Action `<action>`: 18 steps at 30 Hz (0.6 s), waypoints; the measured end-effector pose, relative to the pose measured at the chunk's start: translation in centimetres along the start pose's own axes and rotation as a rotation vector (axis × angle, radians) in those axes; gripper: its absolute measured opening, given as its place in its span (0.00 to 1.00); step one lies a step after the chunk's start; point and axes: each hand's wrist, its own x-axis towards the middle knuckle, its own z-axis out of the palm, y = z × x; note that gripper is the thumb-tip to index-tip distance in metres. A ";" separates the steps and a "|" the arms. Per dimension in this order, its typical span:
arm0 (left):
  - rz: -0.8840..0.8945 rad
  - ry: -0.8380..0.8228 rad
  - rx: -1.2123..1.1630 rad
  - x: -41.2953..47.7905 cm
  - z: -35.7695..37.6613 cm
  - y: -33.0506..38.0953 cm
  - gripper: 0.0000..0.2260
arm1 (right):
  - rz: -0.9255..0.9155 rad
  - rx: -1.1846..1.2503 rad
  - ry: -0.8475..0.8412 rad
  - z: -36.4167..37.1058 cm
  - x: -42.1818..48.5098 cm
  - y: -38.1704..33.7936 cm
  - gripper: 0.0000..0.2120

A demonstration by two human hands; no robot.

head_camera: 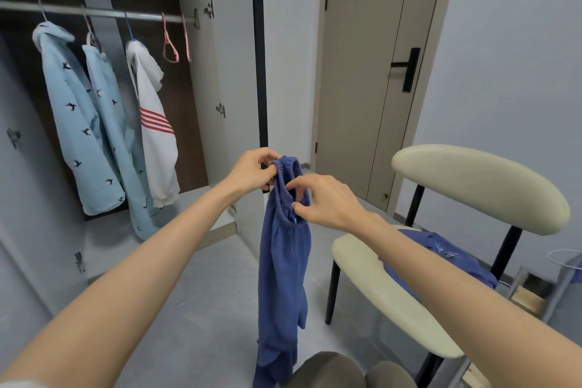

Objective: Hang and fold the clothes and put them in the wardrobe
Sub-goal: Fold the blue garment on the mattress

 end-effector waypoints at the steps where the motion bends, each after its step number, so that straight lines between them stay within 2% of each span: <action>1: -0.001 0.001 0.000 0.0 -0.1 0.1 0.07 | 0.019 -0.057 -0.030 0.2 0.0 0.1 0.17; 7: 0.012 0.003 0.032 0.0 -0.7 -0.2 0.06 | 0.106 -0.195 -0.334 1.3 0.1 0.6 0.22; 9: 0.005 0.040 0.057 0.1 -1.0 -0.7 0.06 | 0.095 -0.246 -0.326 1.3 0.4 0.6 0.19; 11: -0.033 0.095 0.081 0.2 -1.4 -1.5 0.07 | 0.121 -0.246 -0.249 0.9 0.7 0.6 0.16; 14: -0.100 0.159 0.049 0.2 -1.9 -2.4 0.05 | 0.148 -0.250 -0.124 0.1 0.9 1.0 0.17; 18: -0.148 0.125 -0.046 0.4 -1.7 -1.7 0.05 | 0.148 -0.340 -0.213 0.3 1.1 0.6 0.23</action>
